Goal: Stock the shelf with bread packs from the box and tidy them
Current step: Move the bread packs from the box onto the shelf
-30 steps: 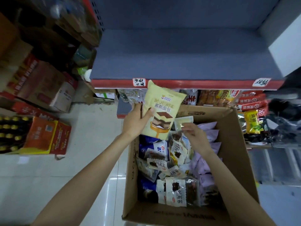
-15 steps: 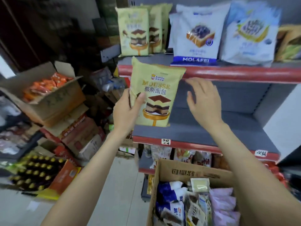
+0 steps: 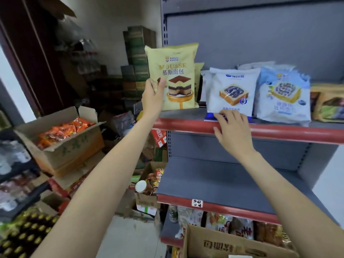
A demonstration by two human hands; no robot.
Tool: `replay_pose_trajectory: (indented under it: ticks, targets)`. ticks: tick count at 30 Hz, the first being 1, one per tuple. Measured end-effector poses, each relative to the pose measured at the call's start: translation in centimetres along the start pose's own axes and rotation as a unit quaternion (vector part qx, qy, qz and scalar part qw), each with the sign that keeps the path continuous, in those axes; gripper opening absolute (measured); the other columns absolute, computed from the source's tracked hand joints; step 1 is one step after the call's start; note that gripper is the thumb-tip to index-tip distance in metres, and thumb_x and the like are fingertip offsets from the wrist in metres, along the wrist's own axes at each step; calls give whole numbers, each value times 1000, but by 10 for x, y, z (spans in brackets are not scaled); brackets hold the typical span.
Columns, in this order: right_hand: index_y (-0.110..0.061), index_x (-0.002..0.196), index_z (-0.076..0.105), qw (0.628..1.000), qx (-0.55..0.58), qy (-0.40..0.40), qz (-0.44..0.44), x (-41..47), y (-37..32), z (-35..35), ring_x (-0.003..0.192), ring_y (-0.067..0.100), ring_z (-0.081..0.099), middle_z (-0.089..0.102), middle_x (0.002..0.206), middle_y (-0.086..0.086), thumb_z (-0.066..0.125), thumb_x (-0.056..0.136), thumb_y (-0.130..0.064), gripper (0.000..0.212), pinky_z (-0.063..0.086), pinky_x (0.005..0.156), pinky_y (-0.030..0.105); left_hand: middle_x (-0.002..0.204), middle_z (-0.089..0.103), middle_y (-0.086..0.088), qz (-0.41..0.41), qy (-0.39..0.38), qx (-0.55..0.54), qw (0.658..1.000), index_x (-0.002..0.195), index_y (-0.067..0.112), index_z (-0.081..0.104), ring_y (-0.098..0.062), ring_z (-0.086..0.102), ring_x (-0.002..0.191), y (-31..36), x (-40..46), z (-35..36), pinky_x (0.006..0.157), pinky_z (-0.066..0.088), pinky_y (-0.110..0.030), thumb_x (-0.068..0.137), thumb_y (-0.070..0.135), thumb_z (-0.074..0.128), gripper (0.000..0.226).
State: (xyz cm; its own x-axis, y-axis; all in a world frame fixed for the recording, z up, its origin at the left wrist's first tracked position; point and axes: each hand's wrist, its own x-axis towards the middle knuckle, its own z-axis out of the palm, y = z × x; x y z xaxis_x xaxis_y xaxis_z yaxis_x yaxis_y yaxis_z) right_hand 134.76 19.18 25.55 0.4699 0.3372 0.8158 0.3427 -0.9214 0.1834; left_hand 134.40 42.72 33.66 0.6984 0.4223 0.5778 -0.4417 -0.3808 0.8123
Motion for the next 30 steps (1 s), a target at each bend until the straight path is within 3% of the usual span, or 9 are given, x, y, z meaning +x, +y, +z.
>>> replay_pose_trajectory:
  ticks: [6, 10, 11, 14, 17, 21, 24, 27, 30]
  targets:
    - [-14, 122, 59, 999, -8, -27, -19, 1, 2, 3, 127, 31, 45, 51, 137, 12, 69, 79, -30, 47, 29, 108, 50, 150, 34, -7, -49, -111, -1, 993, 149, 13, 9, -21, 38, 134, -31, 35, 37, 113, 32, -42, 100, 23, 41, 59]
    - [-15, 123, 58, 999, -15, -42, -3, 1, -1, 5, 130, 31, 44, 49, 139, 11, 72, 78, -30, 50, 31, 108, 53, 106, 55, -2, -55, -178, 84, 979, 130, 8, 33, -10, 54, 92, -40, 55, 34, 89, 43, -33, 89, 5, 58, 48]
    - [-15, 123, 58, 999, -15, -42, 1, 1, -3, 5, 130, 30, 44, 49, 139, 11, 72, 78, -30, 50, 32, 108, 52, 102, 56, -3, -21, -158, 134, 978, 127, 8, 36, -11, 56, 89, -43, 59, 31, 84, 44, -36, 84, 9, 65, 52]
    - [-13, 122, 58, 999, -13, -36, 11, 1, -6, 7, 130, 30, 44, 50, 139, 11, 71, 78, -30, 49, 32, 107, 53, 137, 42, -13, 58, -77, 368, 925, 147, 15, 18, -30, 44, 121, -42, 58, 29, 93, 43, -45, 81, 33, 73, 87]
    - [-11, 121, 59, 1000, -8, -27, 14, -1, -10, 5, 130, 31, 45, 50, 138, 12, 70, 79, -29, 47, 32, 107, 54, 147, 34, -11, 141, -39, 461, 875, 147, 17, 25, -31, 35, 131, -38, 46, 32, 100, 37, -43, 87, 37, 64, 74]
    - [-11, 119, 59, 1000, 19, 17, 8, -5, -13, 1, 130, 30, 44, 52, 135, 10, 64, 84, -26, 38, 27, 109, 52, 137, 50, -4, 190, -47, 412, 890, 134, 19, 49, -27, 40, 128, -31, 11, 31, 98, 36, -39, 94, 38, 49, 45]
    - [-13, 112, 64, 994, 58, 94, -11, -17, -16, -7, 121, 27, 48, 61, 122, 6, 57, 87, -21, 27, 29, 108, 48, 113, 66, 8, 190, -74, 303, 931, 118, 24, 63, -11, 55, 107, -21, -34, 24, 80, 40, -28, 96, 38, 46, 31]
    - [-11, 102, 69, 980, 104, 171, -7, -46, -19, -23, 101, 24, 51, 69, 101, 3, 58, 88, -15, 19, 38, 92, 37, 84, 68, 19, 151, -112, 173, 967, 103, 28, 66, 3, 60, 81, -15, -87, 16, 67, 44, -24, 96, 37, 46, 23]
    - [-10, 97, 71, 979, 136, 153, 17, -98, -22, -37, 83, 21, 57, 69, 85, 1, 58, 89, -13, 15, 43, 73, 31, 64, 63, 17, 173, -119, 108, 972, 92, 23, 69, 4, 55, 55, -27, -147, 9, 54, 41, -21, 96, 33, 46, 25]
